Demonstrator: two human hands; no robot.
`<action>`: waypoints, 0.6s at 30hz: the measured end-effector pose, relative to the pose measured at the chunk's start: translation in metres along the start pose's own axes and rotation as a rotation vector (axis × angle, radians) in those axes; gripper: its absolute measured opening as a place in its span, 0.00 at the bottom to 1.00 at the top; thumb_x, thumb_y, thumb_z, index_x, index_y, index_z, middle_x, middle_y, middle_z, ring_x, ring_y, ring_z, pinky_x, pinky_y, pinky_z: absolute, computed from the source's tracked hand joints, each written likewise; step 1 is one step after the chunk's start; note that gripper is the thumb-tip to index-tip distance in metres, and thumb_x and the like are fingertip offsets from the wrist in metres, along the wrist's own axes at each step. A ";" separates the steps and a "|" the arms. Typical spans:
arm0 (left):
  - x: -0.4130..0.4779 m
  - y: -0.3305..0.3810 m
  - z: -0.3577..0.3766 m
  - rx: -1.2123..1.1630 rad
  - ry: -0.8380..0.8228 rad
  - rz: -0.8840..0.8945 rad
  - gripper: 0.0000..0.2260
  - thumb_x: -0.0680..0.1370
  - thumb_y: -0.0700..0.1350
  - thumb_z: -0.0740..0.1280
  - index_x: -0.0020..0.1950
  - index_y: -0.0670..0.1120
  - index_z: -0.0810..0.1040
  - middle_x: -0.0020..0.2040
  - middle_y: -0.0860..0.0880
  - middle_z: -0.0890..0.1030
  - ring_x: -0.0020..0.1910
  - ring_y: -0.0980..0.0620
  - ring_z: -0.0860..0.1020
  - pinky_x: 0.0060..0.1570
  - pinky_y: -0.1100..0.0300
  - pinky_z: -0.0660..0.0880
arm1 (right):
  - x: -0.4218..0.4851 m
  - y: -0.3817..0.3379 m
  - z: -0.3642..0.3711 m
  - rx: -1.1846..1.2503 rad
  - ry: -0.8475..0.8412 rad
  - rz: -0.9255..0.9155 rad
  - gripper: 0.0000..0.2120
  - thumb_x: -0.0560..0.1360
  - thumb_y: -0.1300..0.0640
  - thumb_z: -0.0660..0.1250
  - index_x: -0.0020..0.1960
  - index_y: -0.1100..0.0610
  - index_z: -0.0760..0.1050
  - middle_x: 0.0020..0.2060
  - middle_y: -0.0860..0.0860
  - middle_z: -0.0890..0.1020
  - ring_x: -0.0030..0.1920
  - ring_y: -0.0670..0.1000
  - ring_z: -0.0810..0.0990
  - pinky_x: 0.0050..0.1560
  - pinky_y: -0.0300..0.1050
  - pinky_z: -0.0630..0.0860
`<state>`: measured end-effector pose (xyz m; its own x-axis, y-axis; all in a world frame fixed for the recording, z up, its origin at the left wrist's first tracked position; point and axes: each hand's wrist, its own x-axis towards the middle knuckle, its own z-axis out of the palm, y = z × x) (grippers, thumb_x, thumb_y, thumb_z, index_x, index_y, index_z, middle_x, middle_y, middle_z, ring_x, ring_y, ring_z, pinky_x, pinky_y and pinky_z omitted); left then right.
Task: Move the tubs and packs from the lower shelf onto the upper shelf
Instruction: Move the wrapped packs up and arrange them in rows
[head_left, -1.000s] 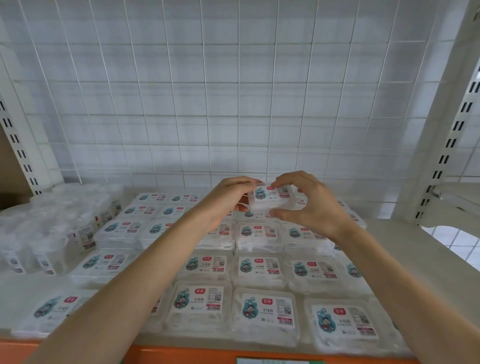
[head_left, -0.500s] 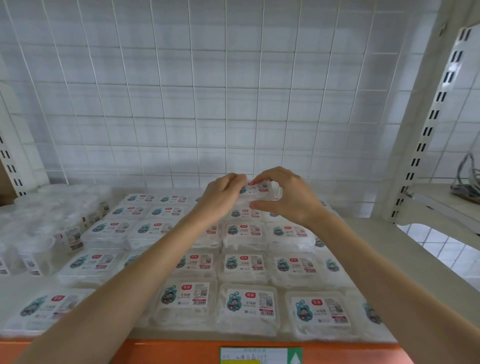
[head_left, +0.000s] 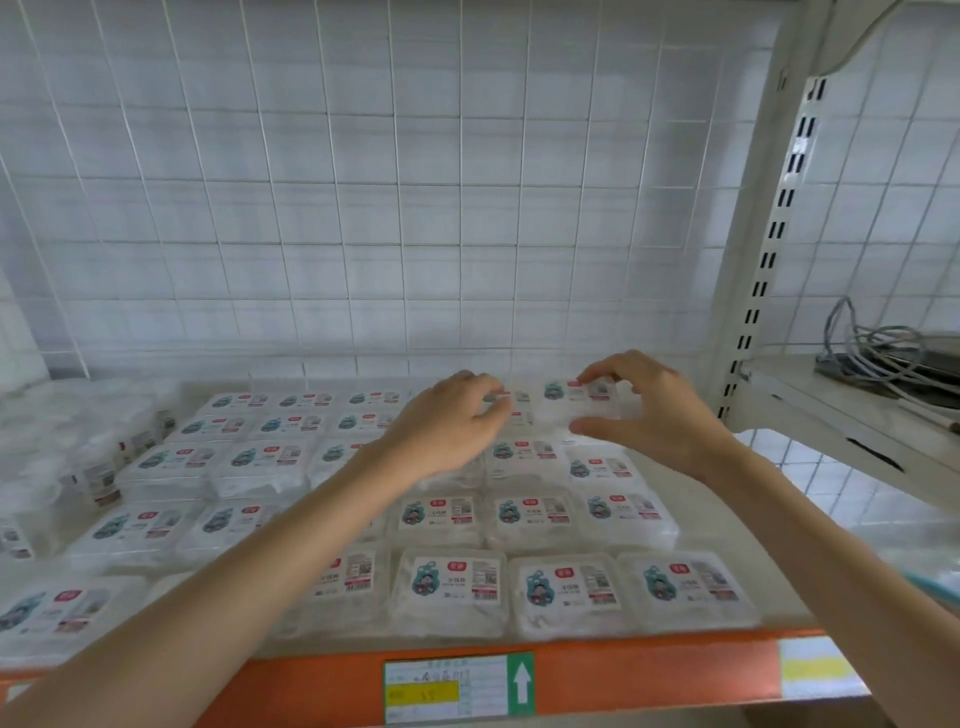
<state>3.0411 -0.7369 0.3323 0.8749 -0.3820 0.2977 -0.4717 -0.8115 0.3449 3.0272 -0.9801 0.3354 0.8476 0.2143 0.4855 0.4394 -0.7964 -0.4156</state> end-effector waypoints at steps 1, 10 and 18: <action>-0.005 0.004 0.004 0.067 -0.031 0.031 0.22 0.84 0.56 0.55 0.74 0.47 0.68 0.73 0.49 0.70 0.69 0.50 0.70 0.70 0.51 0.67 | -0.007 0.005 -0.003 -0.004 -0.001 0.015 0.21 0.67 0.43 0.77 0.58 0.44 0.77 0.53 0.38 0.76 0.55 0.41 0.74 0.55 0.35 0.68; -0.031 0.021 0.038 0.255 -0.093 0.154 0.25 0.83 0.58 0.55 0.77 0.49 0.61 0.76 0.51 0.62 0.75 0.53 0.60 0.76 0.55 0.53 | -0.041 0.028 -0.004 -0.022 -0.088 0.106 0.21 0.69 0.46 0.77 0.60 0.45 0.76 0.55 0.37 0.74 0.51 0.35 0.71 0.48 0.20 0.65; -0.038 0.022 0.039 0.239 -0.106 0.144 0.24 0.83 0.57 0.54 0.78 0.50 0.58 0.77 0.52 0.60 0.76 0.54 0.57 0.75 0.56 0.48 | -0.047 0.028 0.003 -0.121 -0.143 0.111 0.21 0.71 0.44 0.74 0.62 0.43 0.74 0.60 0.36 0.72 0.60 0.40 0.72 0.56 0.32 0.62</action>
<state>3.0023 -0.7573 0.2937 0.8132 -0.5347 0.2298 -0.5638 -0.8218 0.0829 3.0003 -1.0104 0.2985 0.9262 0.1925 0.3243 0.3093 -0.8796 -0.3613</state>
